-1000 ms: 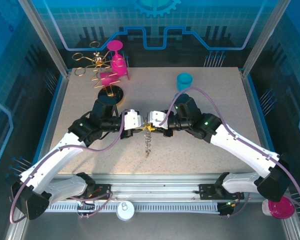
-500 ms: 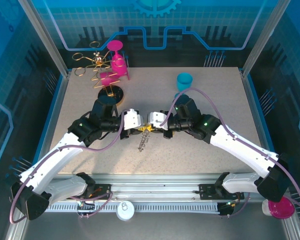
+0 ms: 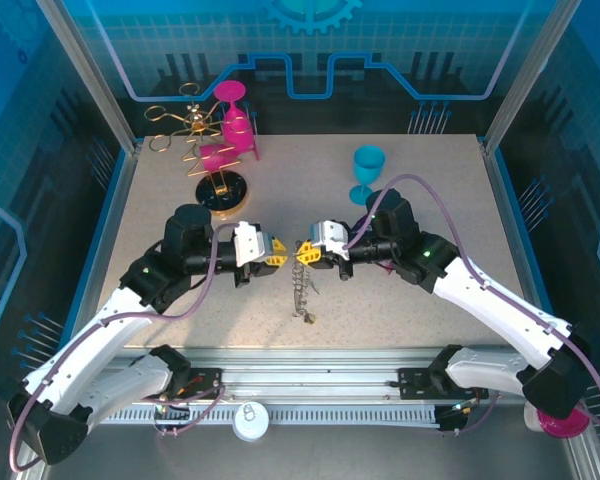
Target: Put the keys on the keyring
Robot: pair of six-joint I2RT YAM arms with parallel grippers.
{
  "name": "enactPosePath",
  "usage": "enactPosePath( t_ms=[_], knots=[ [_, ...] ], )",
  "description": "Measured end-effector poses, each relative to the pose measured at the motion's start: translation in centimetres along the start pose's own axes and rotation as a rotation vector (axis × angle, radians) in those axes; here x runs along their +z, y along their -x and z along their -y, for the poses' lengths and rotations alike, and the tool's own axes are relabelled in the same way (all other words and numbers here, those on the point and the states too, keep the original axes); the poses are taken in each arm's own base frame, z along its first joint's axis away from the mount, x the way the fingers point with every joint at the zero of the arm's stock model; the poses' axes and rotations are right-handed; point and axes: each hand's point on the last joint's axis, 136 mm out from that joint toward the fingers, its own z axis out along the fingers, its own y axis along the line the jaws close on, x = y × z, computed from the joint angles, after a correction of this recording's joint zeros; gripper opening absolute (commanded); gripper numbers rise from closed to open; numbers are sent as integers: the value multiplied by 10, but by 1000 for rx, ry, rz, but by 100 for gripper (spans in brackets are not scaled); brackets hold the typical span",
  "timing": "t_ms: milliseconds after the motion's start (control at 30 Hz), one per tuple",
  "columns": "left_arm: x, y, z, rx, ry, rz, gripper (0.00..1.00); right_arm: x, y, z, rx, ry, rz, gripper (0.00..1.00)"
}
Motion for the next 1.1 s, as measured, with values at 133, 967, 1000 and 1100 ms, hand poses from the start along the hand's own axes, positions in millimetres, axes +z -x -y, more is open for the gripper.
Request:
enactPosePath(
  t_ms=[133, 967, 1000, 1100],
  knots=[
    [0, 6, 1, -6, -14, 28, 19, 1, 3, -1, 1, 16, 20, 0],
    [3, 15, 2, -18, -43, 79, 10, 8, 3, 3, 27, 15, 28, 0],
    [3, 15, 1, -19, -42, 79, 8, 9, 2, 3, 29, 17, 27, 0],
    [4, 13, -1, -32, -40, 73, 0, 10, 0, 4, 34, 14, 20, 0]
  ],
)
